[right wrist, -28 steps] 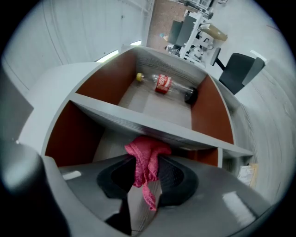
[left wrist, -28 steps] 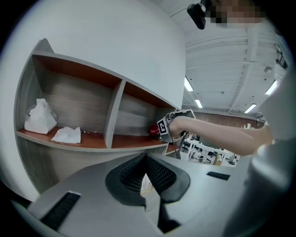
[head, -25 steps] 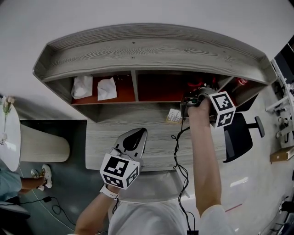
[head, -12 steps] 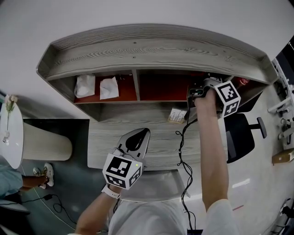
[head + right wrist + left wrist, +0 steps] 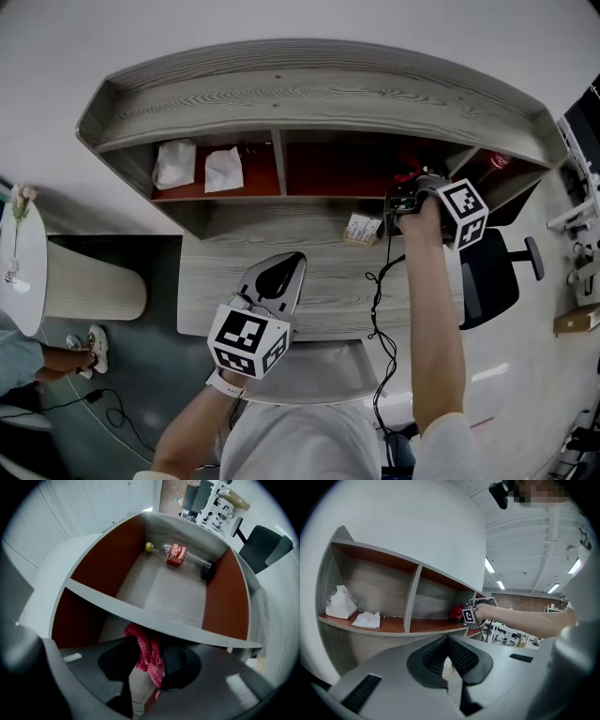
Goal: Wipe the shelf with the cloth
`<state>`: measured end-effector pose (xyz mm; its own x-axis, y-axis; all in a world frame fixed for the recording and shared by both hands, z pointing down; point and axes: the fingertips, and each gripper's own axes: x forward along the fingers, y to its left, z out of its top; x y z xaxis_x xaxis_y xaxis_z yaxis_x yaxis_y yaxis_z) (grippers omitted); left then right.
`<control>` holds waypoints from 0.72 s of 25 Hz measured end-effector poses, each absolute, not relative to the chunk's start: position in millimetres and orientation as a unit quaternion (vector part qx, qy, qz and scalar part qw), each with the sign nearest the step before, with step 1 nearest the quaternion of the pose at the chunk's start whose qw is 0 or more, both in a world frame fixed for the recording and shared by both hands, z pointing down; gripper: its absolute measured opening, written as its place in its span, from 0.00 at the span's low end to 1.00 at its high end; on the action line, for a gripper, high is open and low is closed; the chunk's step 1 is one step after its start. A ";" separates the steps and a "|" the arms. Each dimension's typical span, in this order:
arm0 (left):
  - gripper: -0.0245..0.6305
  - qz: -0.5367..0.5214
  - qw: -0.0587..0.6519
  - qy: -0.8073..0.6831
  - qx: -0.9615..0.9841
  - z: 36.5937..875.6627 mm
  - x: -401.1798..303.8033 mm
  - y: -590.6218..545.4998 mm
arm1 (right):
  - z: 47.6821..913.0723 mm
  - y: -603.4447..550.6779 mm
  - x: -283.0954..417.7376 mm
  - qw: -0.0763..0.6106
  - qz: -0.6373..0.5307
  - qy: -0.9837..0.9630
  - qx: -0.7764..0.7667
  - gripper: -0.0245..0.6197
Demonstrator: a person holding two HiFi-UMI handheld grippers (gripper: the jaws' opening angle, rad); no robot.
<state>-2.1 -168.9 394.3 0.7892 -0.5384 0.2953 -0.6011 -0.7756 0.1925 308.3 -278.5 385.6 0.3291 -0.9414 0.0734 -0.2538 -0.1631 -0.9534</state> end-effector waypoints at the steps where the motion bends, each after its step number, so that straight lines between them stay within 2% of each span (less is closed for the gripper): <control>1: 0.05 0.112 0.140 -0.303 0.936 394.2 -1.1 -167.5 | 389.4 -272.2 307.9 0.468 -0.374 0.442 -0.668 0.24; 12: 0.05 0.105 0.143 -0.289 0.941 391.1 3.1 -146.4 | 401.7 -216.4 301.0 0.457 -0.390 0.427 -0.676 0.23; 18: 0.05 0.098 0.147 -0.290 0.940 388.1 -1.6 -141.1 | 391.1 -193.3 286.2 0.410 -0.372 0.487 -0.676 0.21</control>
